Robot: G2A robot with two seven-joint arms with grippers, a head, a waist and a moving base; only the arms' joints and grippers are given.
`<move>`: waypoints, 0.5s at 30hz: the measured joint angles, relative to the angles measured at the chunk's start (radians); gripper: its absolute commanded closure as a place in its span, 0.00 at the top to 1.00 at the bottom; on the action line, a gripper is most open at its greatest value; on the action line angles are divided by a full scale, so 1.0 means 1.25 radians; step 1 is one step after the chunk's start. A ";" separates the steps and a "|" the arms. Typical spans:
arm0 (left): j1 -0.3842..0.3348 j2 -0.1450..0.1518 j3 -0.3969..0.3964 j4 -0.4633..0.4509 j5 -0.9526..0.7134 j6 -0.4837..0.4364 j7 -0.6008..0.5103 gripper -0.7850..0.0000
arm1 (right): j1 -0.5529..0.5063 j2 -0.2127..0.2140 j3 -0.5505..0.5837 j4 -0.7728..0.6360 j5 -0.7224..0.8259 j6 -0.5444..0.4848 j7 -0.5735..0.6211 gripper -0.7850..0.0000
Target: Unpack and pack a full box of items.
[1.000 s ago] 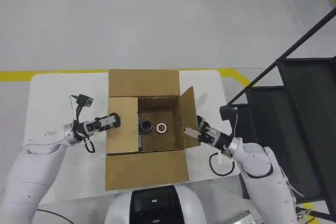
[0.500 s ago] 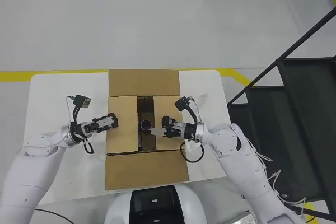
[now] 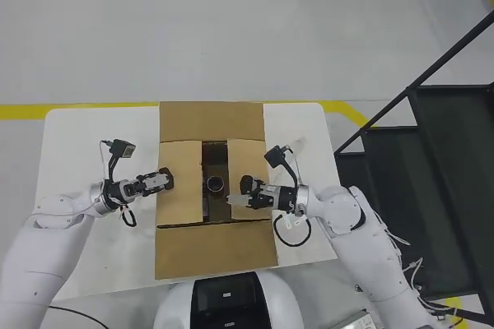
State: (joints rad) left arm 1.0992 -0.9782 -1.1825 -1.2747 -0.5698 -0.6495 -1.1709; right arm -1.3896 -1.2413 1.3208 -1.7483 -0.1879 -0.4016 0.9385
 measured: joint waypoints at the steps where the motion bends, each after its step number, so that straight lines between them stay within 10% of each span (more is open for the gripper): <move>1: 0.003 0.001 -0.003 -0.007 -0.011 0.003 -0.003 1.00 | -0.019 0.004 0.016 -0.017 0.004 0.006 0.009 1.00; 15: 0.071 0.030 -0.079 -0.103 -0.109 0.009 -0.009 1.00 | -0.292 0.044 0.189 -0.150 -0.002 0.094 0.051 1.00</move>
State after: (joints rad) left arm 1.1883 -0.9405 -1.2810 -1.4035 -0.7057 -0.6386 -1.1819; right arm -1.7550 -1.1864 1.5575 -1.9358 -0.1900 -0.2842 1.0026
